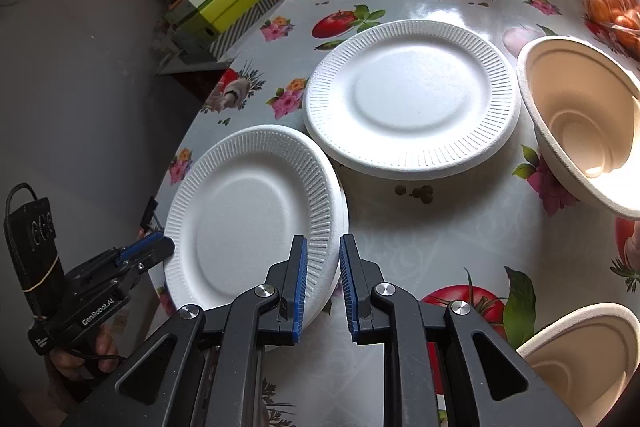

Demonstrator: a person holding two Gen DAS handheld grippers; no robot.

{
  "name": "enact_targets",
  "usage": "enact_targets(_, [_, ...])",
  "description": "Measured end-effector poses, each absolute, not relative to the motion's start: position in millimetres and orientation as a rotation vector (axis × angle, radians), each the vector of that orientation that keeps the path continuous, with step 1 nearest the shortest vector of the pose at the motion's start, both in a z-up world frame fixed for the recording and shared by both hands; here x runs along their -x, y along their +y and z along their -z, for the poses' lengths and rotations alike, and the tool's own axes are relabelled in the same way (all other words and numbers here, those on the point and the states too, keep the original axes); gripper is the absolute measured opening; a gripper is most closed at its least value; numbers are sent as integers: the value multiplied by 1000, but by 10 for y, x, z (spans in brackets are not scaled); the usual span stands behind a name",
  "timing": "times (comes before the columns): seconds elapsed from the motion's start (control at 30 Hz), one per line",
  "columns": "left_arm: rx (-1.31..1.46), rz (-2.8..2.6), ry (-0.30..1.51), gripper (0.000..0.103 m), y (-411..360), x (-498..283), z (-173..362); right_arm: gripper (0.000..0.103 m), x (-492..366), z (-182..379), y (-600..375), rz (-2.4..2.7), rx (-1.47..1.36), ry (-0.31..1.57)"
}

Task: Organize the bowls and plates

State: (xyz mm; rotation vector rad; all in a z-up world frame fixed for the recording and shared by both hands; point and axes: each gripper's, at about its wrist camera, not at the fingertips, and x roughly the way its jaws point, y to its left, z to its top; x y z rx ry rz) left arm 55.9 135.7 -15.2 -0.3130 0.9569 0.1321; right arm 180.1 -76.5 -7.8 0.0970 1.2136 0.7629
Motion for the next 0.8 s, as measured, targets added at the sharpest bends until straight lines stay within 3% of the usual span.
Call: enact_targets(0.8, [360, -109, 968, 20, 1410, -563, 237, 18, -1799, 166, -775, -752, -112, 1225])
